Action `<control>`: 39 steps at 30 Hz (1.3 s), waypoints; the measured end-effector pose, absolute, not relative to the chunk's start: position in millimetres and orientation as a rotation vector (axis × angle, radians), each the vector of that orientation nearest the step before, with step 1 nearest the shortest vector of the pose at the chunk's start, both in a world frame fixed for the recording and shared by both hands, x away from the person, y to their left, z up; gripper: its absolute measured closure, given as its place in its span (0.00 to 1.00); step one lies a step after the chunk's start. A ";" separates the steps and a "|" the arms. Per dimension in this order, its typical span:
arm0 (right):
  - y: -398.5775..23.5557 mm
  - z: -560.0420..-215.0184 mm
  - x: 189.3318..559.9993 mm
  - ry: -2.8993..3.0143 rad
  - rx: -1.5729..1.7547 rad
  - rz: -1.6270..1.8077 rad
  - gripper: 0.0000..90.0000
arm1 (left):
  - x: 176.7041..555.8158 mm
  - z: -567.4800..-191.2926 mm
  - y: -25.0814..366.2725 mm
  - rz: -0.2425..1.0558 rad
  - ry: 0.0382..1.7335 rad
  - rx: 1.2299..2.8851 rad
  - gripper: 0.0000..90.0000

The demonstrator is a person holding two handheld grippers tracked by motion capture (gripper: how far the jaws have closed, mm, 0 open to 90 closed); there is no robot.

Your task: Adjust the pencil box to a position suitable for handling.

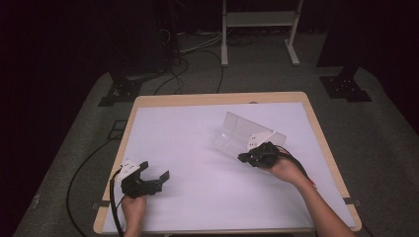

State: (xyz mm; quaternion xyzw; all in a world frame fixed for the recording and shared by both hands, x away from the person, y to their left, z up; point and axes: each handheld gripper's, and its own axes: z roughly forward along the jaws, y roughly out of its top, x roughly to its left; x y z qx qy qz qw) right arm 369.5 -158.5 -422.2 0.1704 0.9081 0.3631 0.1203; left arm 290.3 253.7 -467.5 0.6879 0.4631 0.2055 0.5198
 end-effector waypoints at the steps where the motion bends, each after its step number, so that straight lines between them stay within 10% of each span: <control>1: -157.8 -422.9 366.9 2.658 0.493 1.067 0.96 | 290.3 -467.6 253.7 0.494 1.109 1.650 0.00; 39: -122.3 -460.4 334.8 2.827 0.305 1.142 0.96 | 290.0 -467.5 253.7 0.490 1.106 1.652 0.00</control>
